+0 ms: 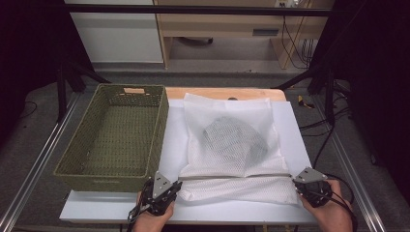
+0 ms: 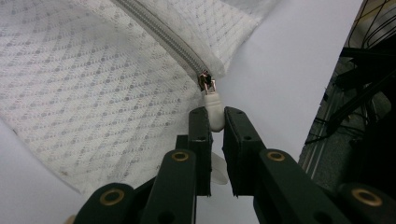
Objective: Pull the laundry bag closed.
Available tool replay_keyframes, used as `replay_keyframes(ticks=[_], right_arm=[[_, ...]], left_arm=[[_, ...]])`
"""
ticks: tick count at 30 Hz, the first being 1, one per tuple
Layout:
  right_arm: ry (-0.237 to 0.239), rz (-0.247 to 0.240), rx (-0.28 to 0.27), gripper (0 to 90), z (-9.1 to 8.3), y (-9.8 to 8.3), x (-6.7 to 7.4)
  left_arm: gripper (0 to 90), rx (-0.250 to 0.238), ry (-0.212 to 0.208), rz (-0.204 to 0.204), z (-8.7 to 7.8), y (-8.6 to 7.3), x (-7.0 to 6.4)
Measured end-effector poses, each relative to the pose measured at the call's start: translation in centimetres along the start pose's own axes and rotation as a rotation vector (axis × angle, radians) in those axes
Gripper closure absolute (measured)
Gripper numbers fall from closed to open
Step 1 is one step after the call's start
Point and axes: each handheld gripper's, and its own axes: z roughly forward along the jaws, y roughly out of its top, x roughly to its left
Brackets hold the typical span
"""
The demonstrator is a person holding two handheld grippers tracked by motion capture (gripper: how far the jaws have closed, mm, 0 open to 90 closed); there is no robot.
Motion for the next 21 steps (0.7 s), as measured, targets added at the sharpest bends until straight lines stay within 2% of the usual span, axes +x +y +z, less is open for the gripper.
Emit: replay_keyframes(ticks=[11,21], right_arm=[[0.04,0.002,0.022,81.5,0.7,-0.4,0.2],[0.053,-0.005,0.029,81.4,0.4,-0.6,0.6]], left_arm=[[87.8,0.065,0.002,0.015,1.0,-0.6,0.2],[87.9,0.089,0.025,0.045,1.1,-0.8,0.2]])
